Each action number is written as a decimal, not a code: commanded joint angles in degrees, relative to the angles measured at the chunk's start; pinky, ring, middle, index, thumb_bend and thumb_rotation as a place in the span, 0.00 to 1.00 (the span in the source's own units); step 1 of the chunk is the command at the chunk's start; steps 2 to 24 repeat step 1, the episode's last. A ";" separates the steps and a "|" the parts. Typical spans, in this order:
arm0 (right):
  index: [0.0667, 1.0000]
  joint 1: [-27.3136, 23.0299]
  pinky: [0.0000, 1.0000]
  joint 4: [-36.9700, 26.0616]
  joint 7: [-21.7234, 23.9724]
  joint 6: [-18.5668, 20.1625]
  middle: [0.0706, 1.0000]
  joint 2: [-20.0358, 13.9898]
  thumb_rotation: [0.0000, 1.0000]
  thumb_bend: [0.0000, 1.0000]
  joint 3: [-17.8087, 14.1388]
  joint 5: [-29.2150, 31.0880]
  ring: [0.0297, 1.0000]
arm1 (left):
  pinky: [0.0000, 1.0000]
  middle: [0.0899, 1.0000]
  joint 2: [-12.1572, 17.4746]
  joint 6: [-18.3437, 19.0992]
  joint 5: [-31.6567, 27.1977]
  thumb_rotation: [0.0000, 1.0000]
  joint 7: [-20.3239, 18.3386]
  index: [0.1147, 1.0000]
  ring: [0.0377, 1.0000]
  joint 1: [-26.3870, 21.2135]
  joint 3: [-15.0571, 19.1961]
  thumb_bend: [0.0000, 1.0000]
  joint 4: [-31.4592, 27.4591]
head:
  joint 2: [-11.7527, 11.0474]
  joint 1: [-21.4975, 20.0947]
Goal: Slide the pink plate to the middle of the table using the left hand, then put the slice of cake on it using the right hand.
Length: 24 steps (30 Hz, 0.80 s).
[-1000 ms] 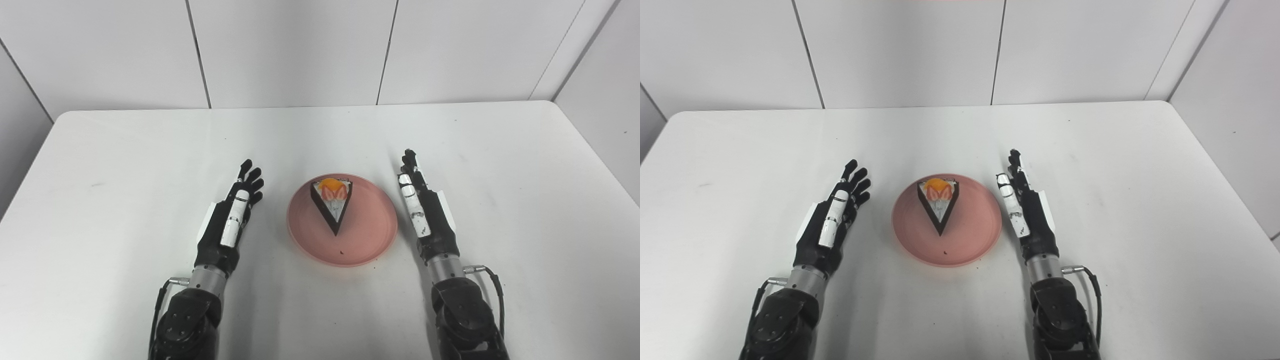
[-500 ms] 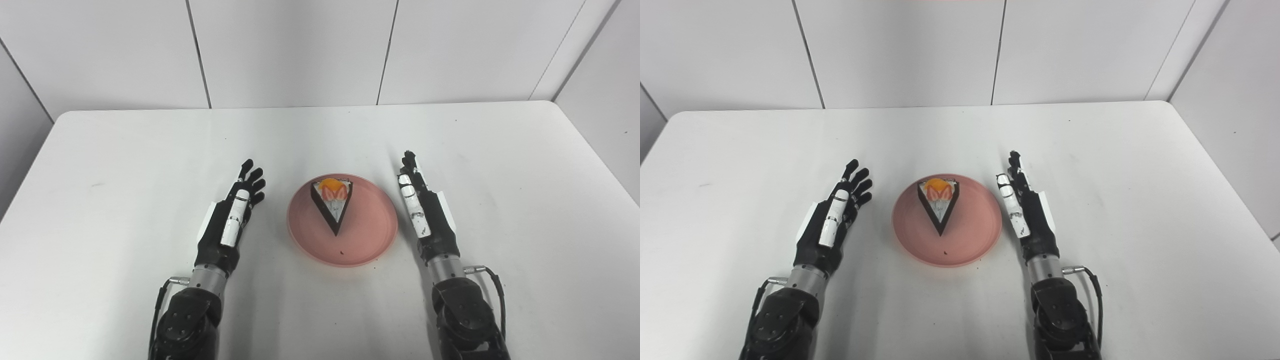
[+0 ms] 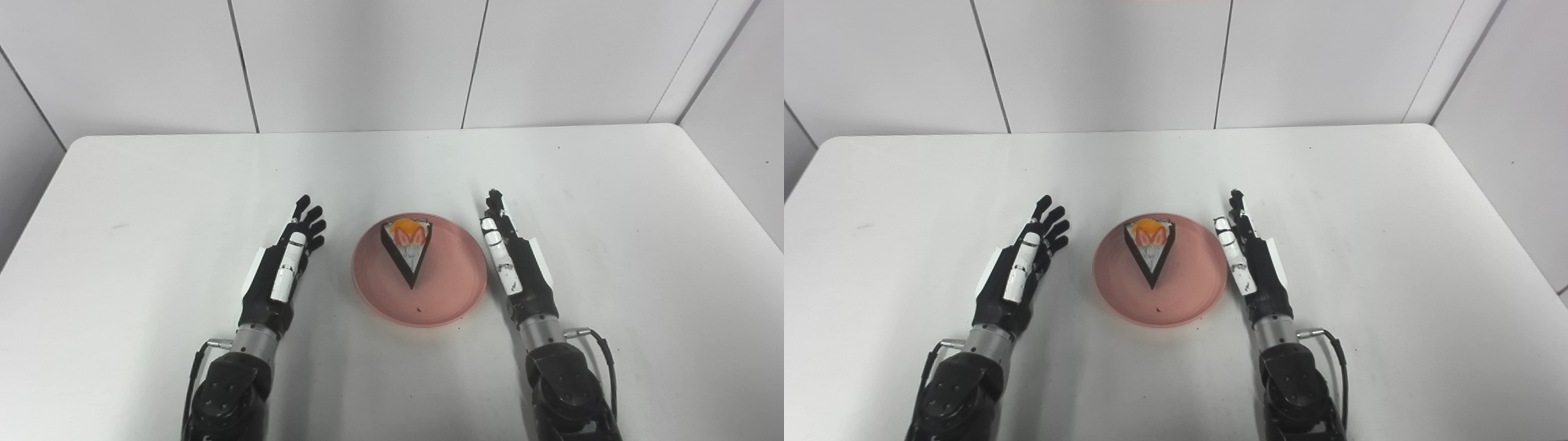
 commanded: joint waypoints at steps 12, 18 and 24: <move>1.00 -0.92 1.00 -2.33 -0.15 -0.01 1.00 -0.22 1.00 0.21 0.07 0.21 0.99 | 0.93 0.95 0.18 1.79 1.27 1.00 1.06 0.96 0.93 -0.61 -0.02 0.38 0.81 | -0.02 0.04; 1.00 -0.92 1.00 -2.33 -0.15 -0.01 1.00 -0.22 1.00 0.21 0.07 0.21 0.99 | 0.93 0.95 0.18 1.79 1.27 1.00 1.06 0.96 0.93 -0.61 -0.02 0.38 0.81 | -0.02 0.04; 1.00 -0.92 1.00 -2.33 -0.15 -0.01 1.00 -0.22 1.00 0.21 0.07 0.21 0.99 | 0.93 0.95 0.18 1.79 1.27 1.00 1.06 0.96 0.93 -0.61 -0.02 0.38 0.81 | -0.02 0.04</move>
